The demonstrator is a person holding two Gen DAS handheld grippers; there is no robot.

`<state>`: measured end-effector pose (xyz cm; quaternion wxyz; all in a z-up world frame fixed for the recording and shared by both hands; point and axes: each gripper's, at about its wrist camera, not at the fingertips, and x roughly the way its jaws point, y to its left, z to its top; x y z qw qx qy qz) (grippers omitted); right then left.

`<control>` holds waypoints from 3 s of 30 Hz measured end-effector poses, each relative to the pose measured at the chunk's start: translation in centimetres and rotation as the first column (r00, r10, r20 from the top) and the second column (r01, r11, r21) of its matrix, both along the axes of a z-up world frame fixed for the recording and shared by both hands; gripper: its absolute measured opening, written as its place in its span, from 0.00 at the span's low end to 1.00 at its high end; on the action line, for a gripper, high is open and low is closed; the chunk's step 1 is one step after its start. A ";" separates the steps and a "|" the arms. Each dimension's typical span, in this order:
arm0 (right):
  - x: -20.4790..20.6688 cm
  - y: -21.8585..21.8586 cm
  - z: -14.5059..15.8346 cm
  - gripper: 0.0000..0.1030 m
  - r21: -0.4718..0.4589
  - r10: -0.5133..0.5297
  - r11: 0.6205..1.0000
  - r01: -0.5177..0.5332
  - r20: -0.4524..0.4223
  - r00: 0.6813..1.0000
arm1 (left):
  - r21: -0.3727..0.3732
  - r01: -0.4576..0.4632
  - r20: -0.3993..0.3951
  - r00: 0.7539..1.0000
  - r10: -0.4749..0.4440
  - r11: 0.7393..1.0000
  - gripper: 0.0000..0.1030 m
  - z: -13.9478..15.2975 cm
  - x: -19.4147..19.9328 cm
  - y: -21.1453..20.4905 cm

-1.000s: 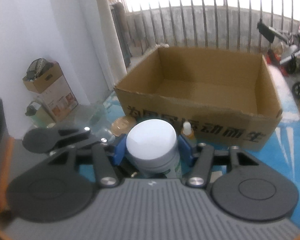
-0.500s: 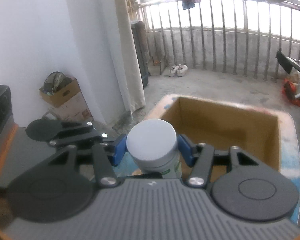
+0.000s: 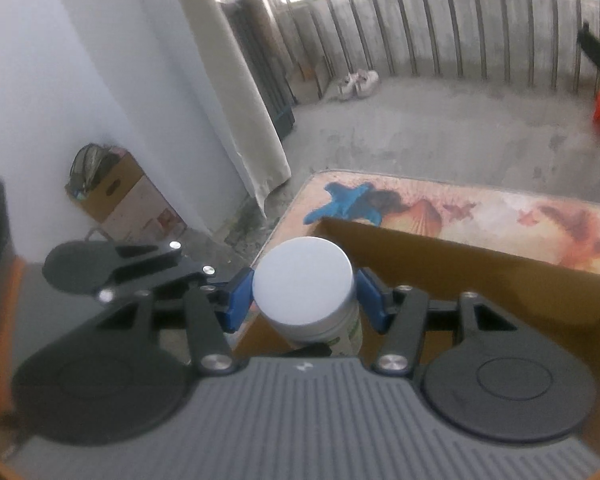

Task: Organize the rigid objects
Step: 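Lift the white bottle with the right gripper over the cardboard box, then lower the white bottle into the box and open the right gripper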

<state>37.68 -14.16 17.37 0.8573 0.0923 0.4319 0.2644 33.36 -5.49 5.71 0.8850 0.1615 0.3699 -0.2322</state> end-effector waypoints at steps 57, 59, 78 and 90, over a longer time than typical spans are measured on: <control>6.7 -0.3 -7.2 0.79 -0.021 -0.037 0.999 0.035 -0.093 0.995 | 0.064 0.004 -0.020 1.000 -0.002 0.998 0.79 -3.8 5.8 0.3; 6.3 -1.2 -6.4 0.80 0.007 -0.057 0.998 0.058 -0.096 0.994 | 0.047 -0.002 -0.020 1.000 0.003 0.999 0.86 -3.1 5.4 0.7; -16.8 -9.4 8.7 0.99 -0.001 -0.193 0.980 0.198 0.220 0.956 | -0.351 -0.133 -0.013 0.991 0.137 0.927 0.96 5.3 -10.2 10.3; -29.9 -1.8 1.3 0.99 -0.176 -0.146 0.956 0.235 0.412 0.899 | -0.379 -0.284 -0.054 0.957 0.286 0.881 0.97 -4.2 -22.6 13.7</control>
